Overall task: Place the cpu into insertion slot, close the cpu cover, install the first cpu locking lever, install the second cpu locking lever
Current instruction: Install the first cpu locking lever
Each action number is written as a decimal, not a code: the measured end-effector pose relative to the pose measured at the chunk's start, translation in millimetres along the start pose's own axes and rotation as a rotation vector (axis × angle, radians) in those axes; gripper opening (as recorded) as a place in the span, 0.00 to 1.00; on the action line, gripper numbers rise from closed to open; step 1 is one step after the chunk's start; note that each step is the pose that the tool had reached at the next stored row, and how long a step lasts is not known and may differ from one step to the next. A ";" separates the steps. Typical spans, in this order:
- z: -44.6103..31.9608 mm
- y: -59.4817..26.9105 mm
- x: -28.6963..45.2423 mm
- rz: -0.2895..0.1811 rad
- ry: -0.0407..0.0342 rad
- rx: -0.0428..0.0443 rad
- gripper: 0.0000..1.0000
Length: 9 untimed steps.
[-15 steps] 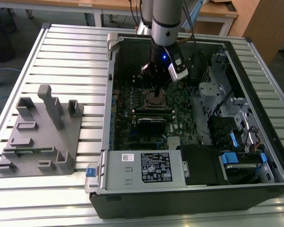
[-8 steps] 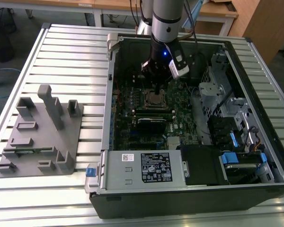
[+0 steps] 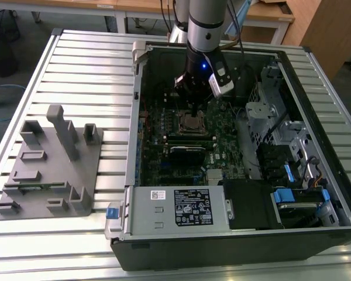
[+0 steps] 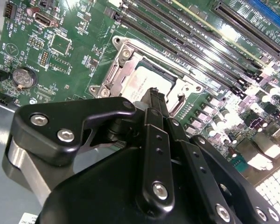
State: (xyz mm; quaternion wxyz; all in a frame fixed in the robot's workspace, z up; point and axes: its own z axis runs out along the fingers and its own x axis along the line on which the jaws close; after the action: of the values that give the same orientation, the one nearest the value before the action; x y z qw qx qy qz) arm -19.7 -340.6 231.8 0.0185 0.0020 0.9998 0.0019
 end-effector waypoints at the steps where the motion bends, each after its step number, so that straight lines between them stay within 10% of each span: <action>1: 0.1 0.0 0.6 0.000 0.0000 0.0000 0.11; 9: 0.6 0.1 16.1 0.000 -0.0039 -0.0001 0.11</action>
State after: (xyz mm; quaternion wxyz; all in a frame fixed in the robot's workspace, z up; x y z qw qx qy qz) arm -35.8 -340.5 230.7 0.0204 0.0020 0.9998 0.0019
